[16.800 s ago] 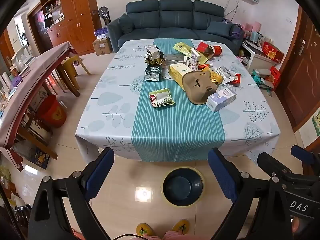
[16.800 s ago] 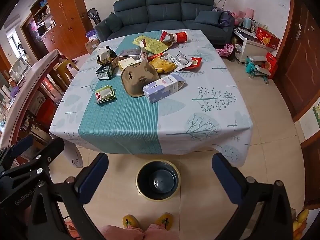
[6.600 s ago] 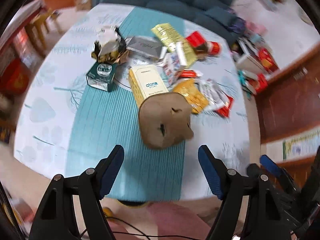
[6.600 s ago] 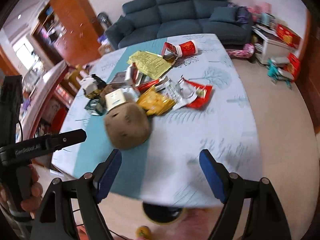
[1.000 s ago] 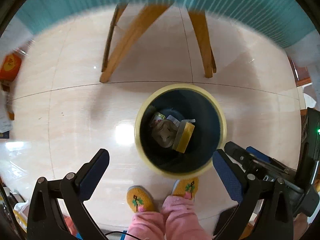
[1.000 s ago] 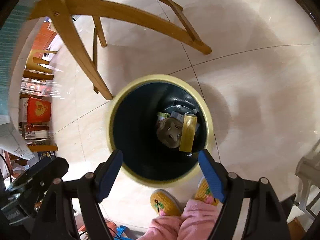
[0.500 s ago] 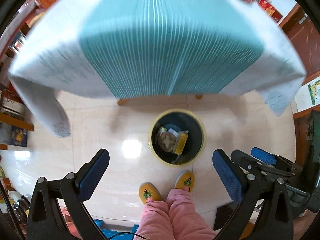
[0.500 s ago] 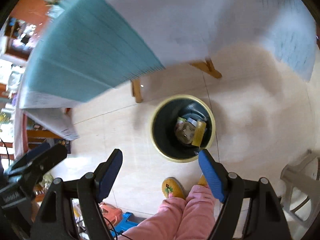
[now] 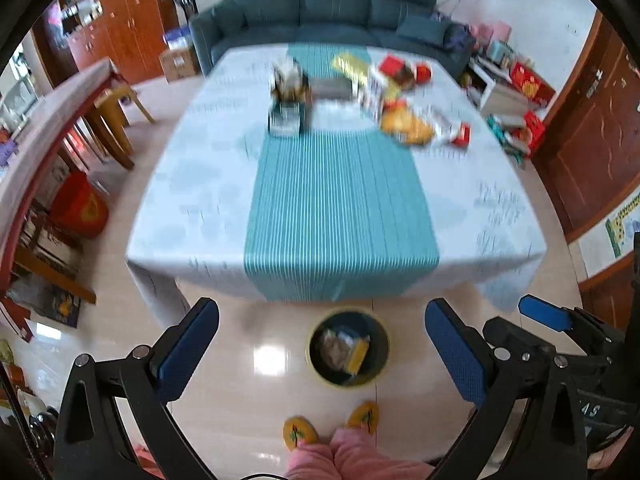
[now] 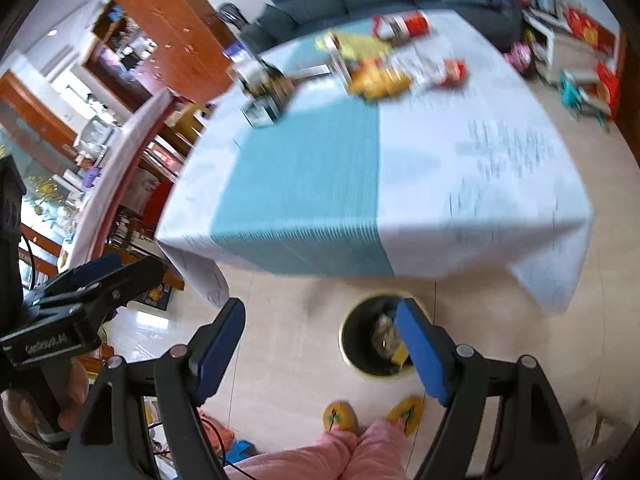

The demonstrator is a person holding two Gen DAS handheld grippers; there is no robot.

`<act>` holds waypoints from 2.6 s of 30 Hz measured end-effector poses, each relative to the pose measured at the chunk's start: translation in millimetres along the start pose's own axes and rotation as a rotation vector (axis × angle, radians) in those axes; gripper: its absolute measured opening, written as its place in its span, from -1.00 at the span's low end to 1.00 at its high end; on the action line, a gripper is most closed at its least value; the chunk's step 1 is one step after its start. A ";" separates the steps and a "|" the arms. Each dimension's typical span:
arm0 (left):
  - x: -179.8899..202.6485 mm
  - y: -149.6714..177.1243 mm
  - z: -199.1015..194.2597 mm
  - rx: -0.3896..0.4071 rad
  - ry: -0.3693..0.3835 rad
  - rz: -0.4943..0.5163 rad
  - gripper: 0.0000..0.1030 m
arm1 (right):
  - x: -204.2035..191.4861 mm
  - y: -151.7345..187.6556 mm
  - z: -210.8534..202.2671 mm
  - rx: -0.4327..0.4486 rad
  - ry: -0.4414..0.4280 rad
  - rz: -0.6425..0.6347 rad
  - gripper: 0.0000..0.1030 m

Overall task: Collect trash
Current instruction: 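Move both tools back over the table toward the remaining cartons, then grasp the white crumpled wrapper with the left tool while the right tool grasps the green milk carton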

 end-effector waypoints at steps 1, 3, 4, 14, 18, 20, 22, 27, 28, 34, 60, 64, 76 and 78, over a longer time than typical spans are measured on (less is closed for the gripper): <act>4.7 -7.4 -7.5 0.015 -0.001 -0.004 0.98 | -1.0 -7.9 -4.7 0.016 0.002 -0.019 0.53; 11.3 -26.2 -16.6 0.042 -0.016 -0.023 0.98 | -2.4 -28.3 -15.0 0.057 0.004 -0.057 0.53; 13.7 -31.5 -18.3 0.045 -0.017 -0.031 0.95 | -2.5 -38.6 -18.9 0.076 0.001 -0.072 0.53; 7.6 -85.2 1.1 0.010 -0.011 -0.097 0.71 | -13.2 -117.3 -33.0 0.177 0.001 -0.175 0.53; -4.2 -111.1 21.3 -0.001 0.019 -0.111 0.71 | -15.9 -142.0 -18.4 0.183 0.007 -0.163 0.53; -9.2 -128.8 34.0 -0.005 0.038 -0.099 0.71 | -18.7 -151.7 -8.8 0.178 0.019 -0.157 0.53; -13.0 -147.2 47.9 -0.012 0.052 -0.075 0.71 | -22.1 -161.3 3.9 0.175 0.031 -0.151 0.53; -22.9 -203.1 94.3 -0.083 0.100 0.014 0.71 | -27.3 -188.6 45.2 0.163 0.084 -0.057 0.53; -24.7 -211.8 102.0 -0.093 0.104 0.030 0.71 | -27.4 -192.2 51.8 0.160 0.082 -0.036 0.53; -32.9 -262.5 174.5 -0.210 0.117 0.118 0.71 | -29.0 -225.6 113.2 0.124 0.148 0.090 0.53; -68.6 -307.2 228.7 -0.310 0.324 0.087 -0.39 | -58.3 -268.8 233.5 0.009 0.188 0.196 0.53; -89.3 -309.6 221.1 -0.271 0.285 0.099 -0.39 | -57.5 -277.4 252.2 -0.012 0.212 0.188 0.53; -112.5 -275.5 210.3 -0.270 0.233 0.208 -0.39 | -59.6 -260.1 267.4 -0.126 0.296 0.111 -0.02; -107.7 -269.5 202.6 -0.259 0.238 0.244 -0.39 | -64.0 -253.4 249.1 -0.106 0.297 0.101 -0.02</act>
Point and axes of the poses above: each gripper's, at about its wrist camera, not at the fingertips, and z roughly the way its jaws point, x to its right, y to its underside, the point moved 7 cm from there along z, roughly the way its jaws point, and after that the axes turned 8 degrees about -z, right-handed, at the moved point
